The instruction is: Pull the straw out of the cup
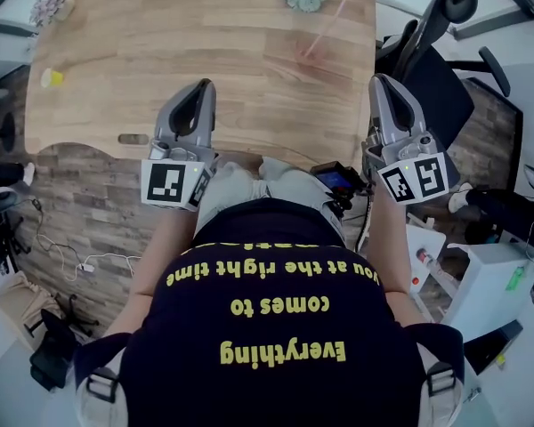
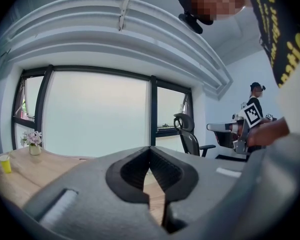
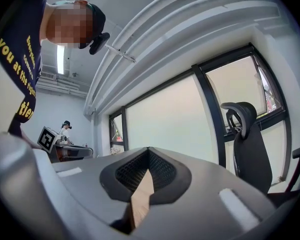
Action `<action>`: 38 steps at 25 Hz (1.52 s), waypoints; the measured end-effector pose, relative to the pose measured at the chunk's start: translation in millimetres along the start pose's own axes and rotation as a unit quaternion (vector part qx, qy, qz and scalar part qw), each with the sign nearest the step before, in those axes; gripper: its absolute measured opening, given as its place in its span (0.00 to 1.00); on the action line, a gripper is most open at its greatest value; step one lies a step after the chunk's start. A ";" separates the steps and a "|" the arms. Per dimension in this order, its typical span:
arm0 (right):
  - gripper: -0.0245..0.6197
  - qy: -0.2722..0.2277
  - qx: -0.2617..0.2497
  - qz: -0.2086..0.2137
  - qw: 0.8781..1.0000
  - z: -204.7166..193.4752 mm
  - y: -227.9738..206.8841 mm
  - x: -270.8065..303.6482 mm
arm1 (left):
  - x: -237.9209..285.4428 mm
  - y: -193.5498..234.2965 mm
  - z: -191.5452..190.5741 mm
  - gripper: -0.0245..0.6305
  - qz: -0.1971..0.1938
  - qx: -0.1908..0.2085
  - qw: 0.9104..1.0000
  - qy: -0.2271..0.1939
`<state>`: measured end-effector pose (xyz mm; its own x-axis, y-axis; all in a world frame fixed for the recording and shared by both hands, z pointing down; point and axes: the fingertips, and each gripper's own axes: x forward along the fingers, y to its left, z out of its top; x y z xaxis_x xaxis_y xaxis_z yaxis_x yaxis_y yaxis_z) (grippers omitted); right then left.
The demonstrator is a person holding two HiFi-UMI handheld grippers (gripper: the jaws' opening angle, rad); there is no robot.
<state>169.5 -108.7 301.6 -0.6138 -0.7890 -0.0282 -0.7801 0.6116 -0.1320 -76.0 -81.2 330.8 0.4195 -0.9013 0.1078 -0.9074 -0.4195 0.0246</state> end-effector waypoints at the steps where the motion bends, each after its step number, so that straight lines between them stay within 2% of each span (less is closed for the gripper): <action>1: 0.05 0.000 0.002 0.004 1.000 -0.7 -2.2 0.5 | 0.1 -0.4 0.8 0.04 0.005 0.001 1.000 -0.001; 10: 0.05 0.003 0.018 0.038 0.999 -8.9 -7.3 7.8 | -6.1 3.4 -0.7 0.04 0.040 0.004 0.999 0.010; 19: 0.05 0.016 0.028 0.047 0.998 -20.6 -12.0 11.8 | -2.3 10.3 -9.9 0.04 0.055 -0.004 0.998 0.017; 38: 0.05 0.016 0.042 0.015 0.999 -29.3 -22.8 34.8 | 40.5 25.6 -13.3 0.04 0.011 -0.011 1.000 0.019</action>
<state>162.4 -148.4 332.7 -0.6418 -0.7669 -0.0014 -0.7489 0.6271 -0.2144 -82.5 -127.1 349.0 0.3983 -0.9054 0.1471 -0.9171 -0.3964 0.0431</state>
